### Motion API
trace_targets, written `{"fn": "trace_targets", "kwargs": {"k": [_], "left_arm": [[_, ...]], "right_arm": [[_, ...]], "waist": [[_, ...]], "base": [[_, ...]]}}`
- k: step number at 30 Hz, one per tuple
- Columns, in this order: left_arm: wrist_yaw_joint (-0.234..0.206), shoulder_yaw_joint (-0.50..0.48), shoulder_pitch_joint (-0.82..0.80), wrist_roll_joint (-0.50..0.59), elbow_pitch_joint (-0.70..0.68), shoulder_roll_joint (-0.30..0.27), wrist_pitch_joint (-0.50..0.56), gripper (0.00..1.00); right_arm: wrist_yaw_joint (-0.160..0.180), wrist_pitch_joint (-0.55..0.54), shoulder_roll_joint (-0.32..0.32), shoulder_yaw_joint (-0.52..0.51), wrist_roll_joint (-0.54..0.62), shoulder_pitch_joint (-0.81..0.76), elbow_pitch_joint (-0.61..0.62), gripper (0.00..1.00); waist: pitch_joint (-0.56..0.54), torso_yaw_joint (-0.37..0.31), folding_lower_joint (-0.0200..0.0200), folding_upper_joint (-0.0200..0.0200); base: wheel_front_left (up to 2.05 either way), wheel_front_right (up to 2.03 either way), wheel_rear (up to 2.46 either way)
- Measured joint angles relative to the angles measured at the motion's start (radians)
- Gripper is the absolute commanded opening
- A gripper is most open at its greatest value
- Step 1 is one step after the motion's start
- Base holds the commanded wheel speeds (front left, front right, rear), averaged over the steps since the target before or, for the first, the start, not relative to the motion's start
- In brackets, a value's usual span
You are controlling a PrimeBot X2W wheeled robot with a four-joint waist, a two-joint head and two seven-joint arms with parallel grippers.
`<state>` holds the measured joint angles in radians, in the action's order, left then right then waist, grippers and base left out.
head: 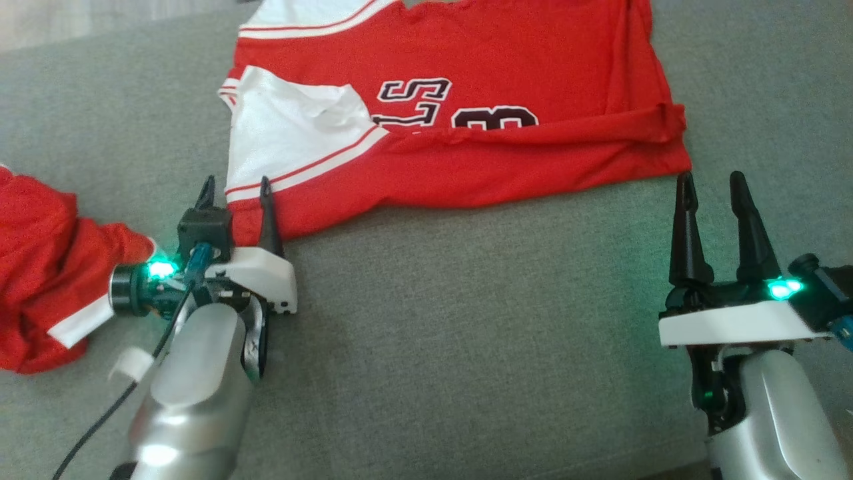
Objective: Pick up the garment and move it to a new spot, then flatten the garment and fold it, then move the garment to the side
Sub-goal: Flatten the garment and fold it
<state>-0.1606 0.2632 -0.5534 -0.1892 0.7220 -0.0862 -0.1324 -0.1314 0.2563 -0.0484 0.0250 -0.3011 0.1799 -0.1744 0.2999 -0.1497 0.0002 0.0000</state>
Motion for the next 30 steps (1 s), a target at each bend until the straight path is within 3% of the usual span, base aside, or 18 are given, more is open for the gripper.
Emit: {"fn": "trace_targets", "kwargs": {"k": [8, 9, 10, 11, 18, 25, 30], "left_arm": [[-0.015, 0.024, -0.090, 0.014, 0.124, -0.002, 0.113, 1.00], [-0.014, 0.027, -0.095, 0.014, 0.132, -0.001, 0.121, 0.85], [-0.008, 0.031, -0.098, 0.014, 0.136, 0.001, 0.124, 0.22], [0.000, 0.034, -0.098, 0.014, 0.137, 0.004, 0.123, 0.00], [0.023, 0.058, -0.074, 0.008, 0.119, 0.019, 0.019, 0.00], [0.066, 0.104, -0.073, 0.006, -0.007, 0.029, -0.089, 0.00], [0.075, 0.134, -0.073, 0.014, -0.084, 0.031, -0.099, 0.00]], "right_arm": [[0.000, 0.000, 0.000, 0.006, -0.010, 0.016, -0.001, 1.00], [0.000, 0.000, 0.000, 0.005, -0.010, 0.016, -0.003, 1.00], [0.000, 0.000, 0.000, 0.005, -0.010, 0.016, -0.009, 1.00], [0.000, 0.000, 0.000, 0.005, -0.008, 0.016, -0.018, 1.00], [0.000, -0.005, 0.000, -0.041, 0.082, 0.083, -0.221, 1.00], [0.000, -0.154, 0.000, -0.179, 0.184, 0.263, -0.443, 1.00], [0.000, -0.256, -0.001, -0.304, 0.343, 0.379, -0.583, 1.00]], "waist": [[0.020, -0.015, -0.0002, 0.0000], [0.018, -0.013, -0.0002, 0.0000], [0.016, -0.010, -0.0002, 0.0000], [0.013, -0.007, -0.0001, 0.0000], [-0.015, 0.031, -0.0002, 0.0000], [-0.024, 0.076, -0.0002, 0.0000], [-0.007, 0.100, -0.0001, 0.0000]], "base": [[0.00, 0.00, 0.00], [0.00, 0.00, 0.00], [0.00, 0.00, 0.00], [0.00, 0.00, 0.00], [0.00, 0.00, 0.00], [0.00, 0.00, 0.00], [0.00, 0.00, 0.00]]}}
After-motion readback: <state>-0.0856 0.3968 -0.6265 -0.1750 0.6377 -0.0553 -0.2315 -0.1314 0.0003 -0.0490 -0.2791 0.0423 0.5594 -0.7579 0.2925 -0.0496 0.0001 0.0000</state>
